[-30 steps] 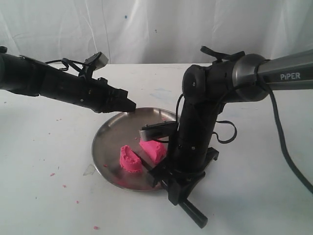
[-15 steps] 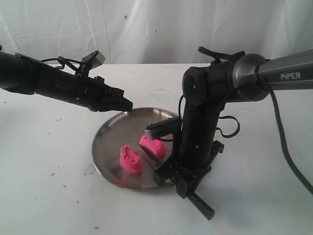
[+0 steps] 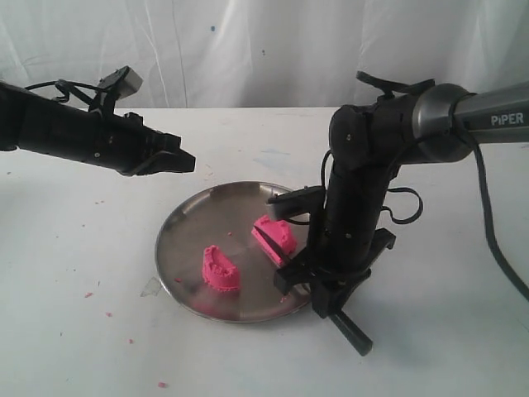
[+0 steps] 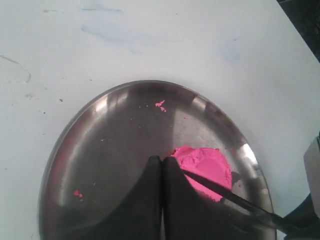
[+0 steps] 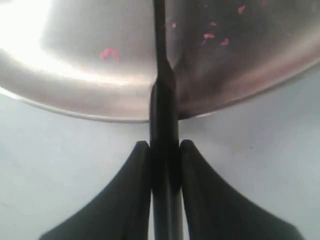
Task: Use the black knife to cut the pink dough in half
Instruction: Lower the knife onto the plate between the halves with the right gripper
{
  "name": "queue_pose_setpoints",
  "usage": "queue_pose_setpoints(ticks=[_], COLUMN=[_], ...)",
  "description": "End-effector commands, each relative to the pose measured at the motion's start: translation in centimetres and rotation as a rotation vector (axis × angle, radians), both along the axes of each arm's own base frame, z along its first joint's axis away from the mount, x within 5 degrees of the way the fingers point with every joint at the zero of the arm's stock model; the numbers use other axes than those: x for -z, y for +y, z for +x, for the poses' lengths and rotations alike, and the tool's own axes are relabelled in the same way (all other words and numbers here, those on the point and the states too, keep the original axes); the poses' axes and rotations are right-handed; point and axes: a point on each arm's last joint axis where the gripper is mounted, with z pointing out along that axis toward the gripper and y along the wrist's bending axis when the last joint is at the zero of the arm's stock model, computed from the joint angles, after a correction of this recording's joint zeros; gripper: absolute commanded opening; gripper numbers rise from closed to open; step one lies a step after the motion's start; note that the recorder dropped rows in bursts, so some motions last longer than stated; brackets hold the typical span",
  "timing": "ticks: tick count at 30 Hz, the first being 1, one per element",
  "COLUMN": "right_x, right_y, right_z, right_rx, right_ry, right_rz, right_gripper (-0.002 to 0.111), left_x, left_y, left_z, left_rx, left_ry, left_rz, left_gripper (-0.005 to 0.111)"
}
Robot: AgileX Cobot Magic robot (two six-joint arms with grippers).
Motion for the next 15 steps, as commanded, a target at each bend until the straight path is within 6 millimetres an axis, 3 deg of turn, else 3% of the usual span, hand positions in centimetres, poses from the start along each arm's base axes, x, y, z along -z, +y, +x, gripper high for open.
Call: queue_pose_setpoints(ticks=[1, 6, 15], right_x=[-0.3, -1.0, -3.3], right_y=[-0.9, -0.4, 0.3], right_z=[0.5, 0.5, 0.4], right_rx=[0.023, 0.038, 0.048], right_ry=[-0.016, -0.037, -0.107], right_rz=[-0.007, 0.056, 0.177], right_gripper=[0.000, 0.000, 0.000], left_x=[-0.9, -1.8, -5.0], left_y=[0.2, 0.3, 0.6], left_z=[-1.0, -1.5, -3.0], left_rx=[-0.005, -0.014, -0.037], left_ry=[-0.022, -0.043, -0.135], left_rz=[-0.004, -0.003, 0.004], left_gripper=[0.000, 0.000, 0.000])
